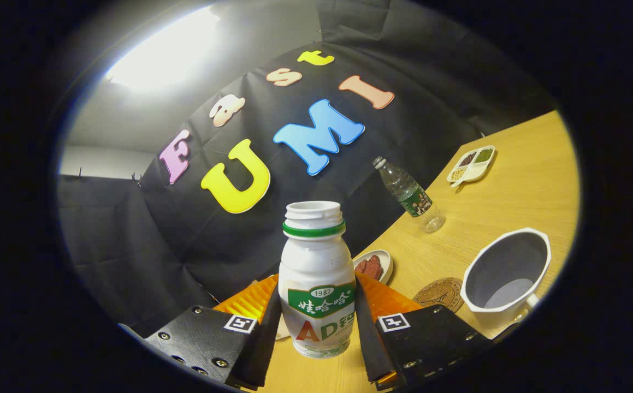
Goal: Take the bottle from table, then pour the juice into the cup, finally place the bottle on the coaster
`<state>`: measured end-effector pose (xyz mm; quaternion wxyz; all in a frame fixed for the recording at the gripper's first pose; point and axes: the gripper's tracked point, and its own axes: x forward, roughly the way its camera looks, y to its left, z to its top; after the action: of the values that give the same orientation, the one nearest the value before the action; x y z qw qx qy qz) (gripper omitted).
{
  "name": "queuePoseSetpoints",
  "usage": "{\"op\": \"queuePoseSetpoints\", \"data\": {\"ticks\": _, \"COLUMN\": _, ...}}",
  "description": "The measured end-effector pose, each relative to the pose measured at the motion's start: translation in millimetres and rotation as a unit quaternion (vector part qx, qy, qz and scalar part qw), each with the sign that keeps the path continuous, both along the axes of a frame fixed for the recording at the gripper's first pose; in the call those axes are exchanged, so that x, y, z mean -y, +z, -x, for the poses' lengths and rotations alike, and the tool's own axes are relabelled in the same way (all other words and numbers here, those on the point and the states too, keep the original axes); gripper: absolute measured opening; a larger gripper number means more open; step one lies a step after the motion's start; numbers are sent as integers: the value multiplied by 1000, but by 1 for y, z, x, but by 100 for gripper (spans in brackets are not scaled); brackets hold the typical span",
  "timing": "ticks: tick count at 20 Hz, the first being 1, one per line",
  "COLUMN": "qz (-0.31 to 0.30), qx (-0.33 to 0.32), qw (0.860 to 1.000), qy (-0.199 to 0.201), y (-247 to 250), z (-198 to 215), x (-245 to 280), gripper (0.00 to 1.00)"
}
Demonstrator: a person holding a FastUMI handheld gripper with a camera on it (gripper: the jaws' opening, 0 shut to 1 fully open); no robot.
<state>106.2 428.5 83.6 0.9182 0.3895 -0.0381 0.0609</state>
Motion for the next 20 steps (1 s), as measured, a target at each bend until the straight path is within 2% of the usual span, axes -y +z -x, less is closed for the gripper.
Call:
{"op": "queuePoseSetpoints", "data": {"ticks": 10, "qz": -133, "qx": 17, "qw": 991, "qy": 9, "y": 4, "z": 1, "x": 2, "gripper": 65}}
{"op": "queuePoseSetpoints", "data": {"ticks": 20, "qz": -268, "qx": 43, "qw": 962, "qy": 17, "y": 11, "z": -1, "x": 9, "gripper": 65}}
